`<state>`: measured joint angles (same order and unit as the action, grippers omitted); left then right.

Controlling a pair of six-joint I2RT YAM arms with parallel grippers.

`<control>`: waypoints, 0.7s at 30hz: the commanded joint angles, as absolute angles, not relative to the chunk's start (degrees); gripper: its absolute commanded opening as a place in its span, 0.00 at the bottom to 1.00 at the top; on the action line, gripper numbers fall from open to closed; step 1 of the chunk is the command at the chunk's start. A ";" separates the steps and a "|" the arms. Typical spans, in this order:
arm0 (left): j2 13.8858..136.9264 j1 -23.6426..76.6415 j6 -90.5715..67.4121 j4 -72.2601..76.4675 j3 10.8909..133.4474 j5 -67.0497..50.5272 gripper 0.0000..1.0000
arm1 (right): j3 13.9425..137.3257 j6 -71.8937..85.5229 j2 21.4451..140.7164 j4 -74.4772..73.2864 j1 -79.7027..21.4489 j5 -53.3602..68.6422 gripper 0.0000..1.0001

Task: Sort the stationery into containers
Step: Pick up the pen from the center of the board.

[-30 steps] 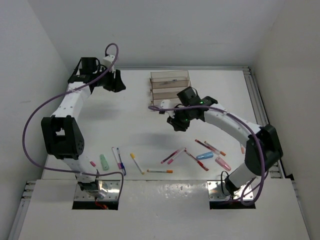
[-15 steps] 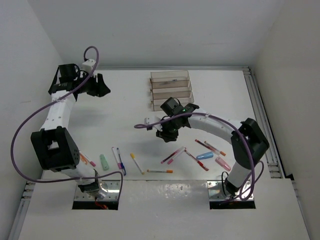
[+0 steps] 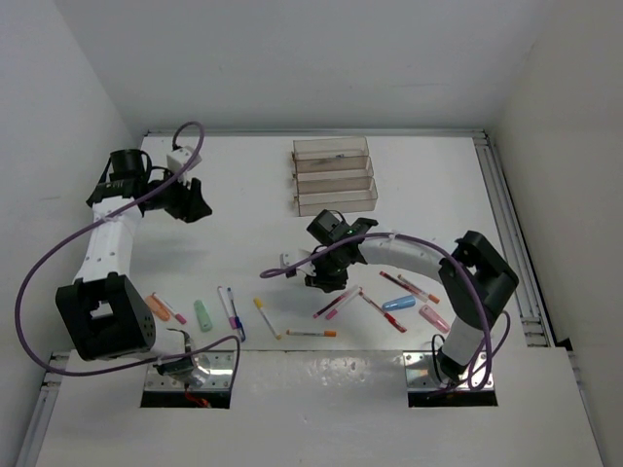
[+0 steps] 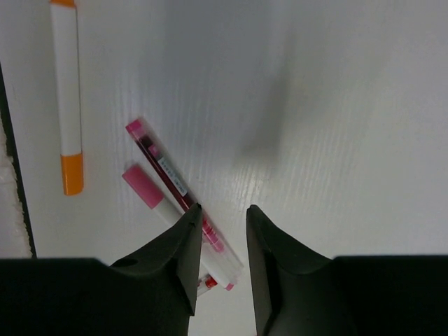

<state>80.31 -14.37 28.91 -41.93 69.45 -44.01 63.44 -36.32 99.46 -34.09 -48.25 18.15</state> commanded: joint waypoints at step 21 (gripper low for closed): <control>78.66 -15.47 36.47 -45.44 67.50 -45.70 0.55 | 57.74 -52.82 100.28 -34.46 -49.22 17.40 0.34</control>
